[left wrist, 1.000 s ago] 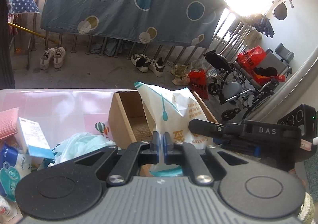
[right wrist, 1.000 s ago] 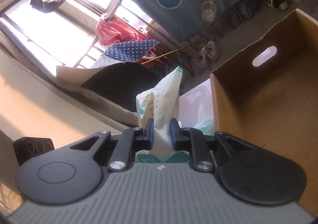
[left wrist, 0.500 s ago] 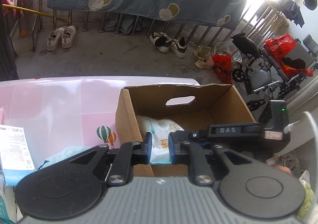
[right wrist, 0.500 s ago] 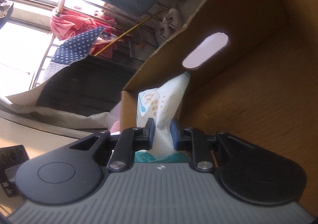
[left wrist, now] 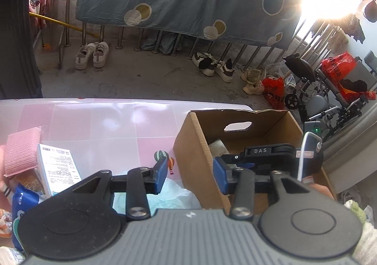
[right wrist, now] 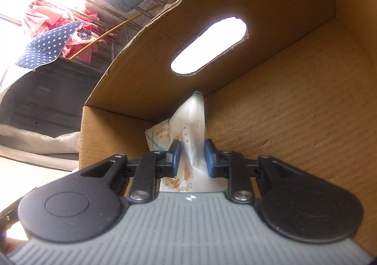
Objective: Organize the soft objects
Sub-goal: 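Lower the white packet into the cardboard box and open the right gripper, then grasp the white-and-blue medicine box with the right gripper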
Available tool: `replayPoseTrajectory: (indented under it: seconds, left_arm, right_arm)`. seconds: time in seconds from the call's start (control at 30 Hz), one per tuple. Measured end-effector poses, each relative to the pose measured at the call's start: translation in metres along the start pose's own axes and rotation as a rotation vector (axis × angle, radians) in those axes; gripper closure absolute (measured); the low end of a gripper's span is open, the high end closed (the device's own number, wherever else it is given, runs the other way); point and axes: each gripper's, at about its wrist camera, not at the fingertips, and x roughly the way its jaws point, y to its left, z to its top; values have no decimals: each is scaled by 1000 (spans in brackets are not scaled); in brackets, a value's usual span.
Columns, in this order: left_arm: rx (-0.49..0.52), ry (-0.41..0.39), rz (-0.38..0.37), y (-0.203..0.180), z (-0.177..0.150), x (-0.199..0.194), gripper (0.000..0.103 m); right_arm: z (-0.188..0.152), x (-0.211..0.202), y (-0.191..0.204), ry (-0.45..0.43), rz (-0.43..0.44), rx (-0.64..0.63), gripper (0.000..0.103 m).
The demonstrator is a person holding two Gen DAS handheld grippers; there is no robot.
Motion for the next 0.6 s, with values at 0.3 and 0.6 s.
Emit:
replayPoseTrajectory:
  seconds: [0.3, 0.6]
  left_arm:
    - [-49, -115, 80, 51, -19, -91, 41]
    - [-95, -141, 187, 101, -44, -127, 42]
  right_arm:
    - [-7, -74, 4, -189, 109, 66, 53]
    - [-29, -133, 63, -210, 356, 13, 51]
